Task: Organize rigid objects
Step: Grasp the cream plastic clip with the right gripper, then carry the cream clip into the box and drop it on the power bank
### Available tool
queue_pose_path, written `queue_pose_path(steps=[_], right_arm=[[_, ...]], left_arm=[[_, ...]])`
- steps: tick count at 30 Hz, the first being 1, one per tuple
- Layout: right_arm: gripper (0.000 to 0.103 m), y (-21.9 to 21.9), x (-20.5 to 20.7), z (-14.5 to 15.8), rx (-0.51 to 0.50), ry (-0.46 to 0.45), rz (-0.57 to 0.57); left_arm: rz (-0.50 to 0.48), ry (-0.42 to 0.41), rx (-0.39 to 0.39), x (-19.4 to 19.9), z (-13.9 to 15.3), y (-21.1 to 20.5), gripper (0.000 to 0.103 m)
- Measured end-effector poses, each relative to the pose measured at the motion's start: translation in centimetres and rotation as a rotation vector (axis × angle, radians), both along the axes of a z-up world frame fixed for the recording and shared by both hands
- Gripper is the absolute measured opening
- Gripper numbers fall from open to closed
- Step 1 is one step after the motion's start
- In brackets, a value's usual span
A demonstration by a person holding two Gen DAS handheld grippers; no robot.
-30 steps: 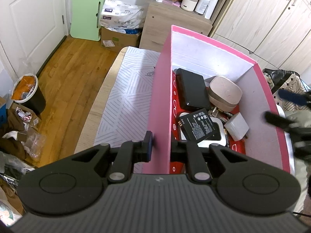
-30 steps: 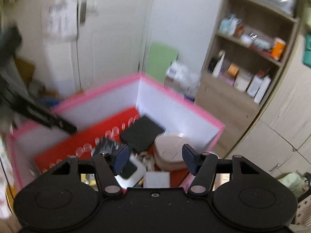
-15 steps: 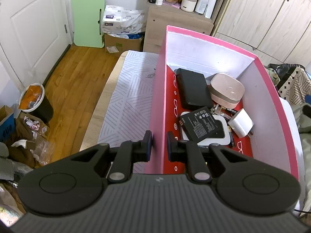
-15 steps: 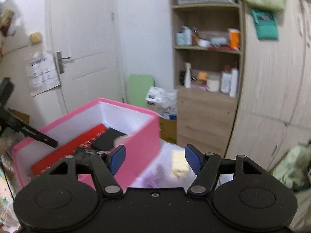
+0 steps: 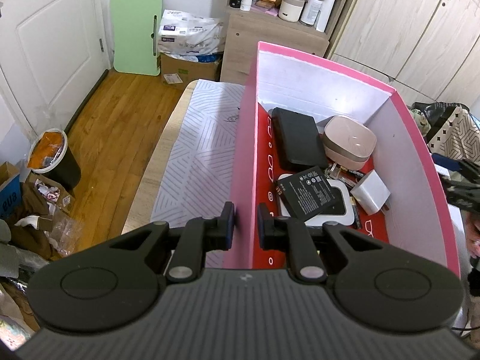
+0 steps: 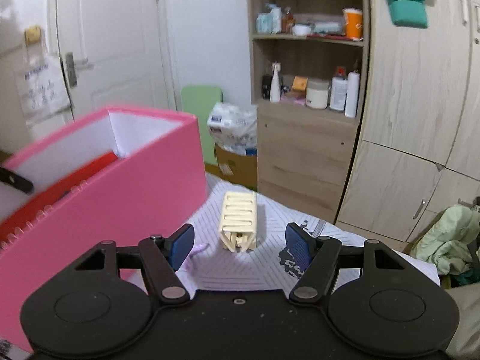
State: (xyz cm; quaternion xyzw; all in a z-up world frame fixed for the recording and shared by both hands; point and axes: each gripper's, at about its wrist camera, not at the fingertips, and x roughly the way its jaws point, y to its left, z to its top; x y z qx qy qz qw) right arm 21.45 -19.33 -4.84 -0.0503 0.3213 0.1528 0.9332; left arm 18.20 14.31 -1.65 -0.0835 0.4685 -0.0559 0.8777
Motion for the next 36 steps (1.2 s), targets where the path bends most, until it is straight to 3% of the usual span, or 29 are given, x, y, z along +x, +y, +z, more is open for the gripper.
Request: queue_pose_path(steps=[3, 7, 8, 9, 15, 23, 29, 36], right_arm=[[0.065, 1.9, 0.9, -1.7, -0.154, -0.014, 0.003], [0.058, 3.0, 1.0, -2.3, -0.167, -0.066, 0.022], [0.052, 3.0, 1.1, -2.3, -0.166, -0.076, 0.020], [0.039, 3.0, 1.2, -2.2, -0.159, -0.081, 0.012], [0.037, 2.4, 0.3, -0.6, -0.065, -0.114, -0.015], [0.037, 2.4, -2.9, 4.7, 0.089, -0.139, -0.002], [0.037, 2.3, -4.2, 7.9, 0.286, -0.042, 0.048], [0.037, 4.7, -4.8, 9.1, 0.395, 0.040, 0.159]], left_arm=[[-0.011, 0.003, 0.002, 0.0, 0.1, 0.0, 0.013], [-0.027, 0.010, 0.003, 0.2, 0.2, 0.2, 0.013], [-0.030, 0.010, 0.006, 0.2, 0.2, 0.1, 0.013], [-0.033, 0.010, 0.008, 0.2, 0.2, 0.1, 0.013], [-0.040, 0.009, 0.020, 0.1, 0.2, -0.1, 0.013], [-0.051, 0.000, 0.039, 0.0, 0.2, -0.4, 0.013], [-0.059, -0.008, 0.056, -0.3, 0.2, -0.5, 0.013], [-0.051, -0.022, 0.069, -0.6, 0.2, -0.7, 0.013]])
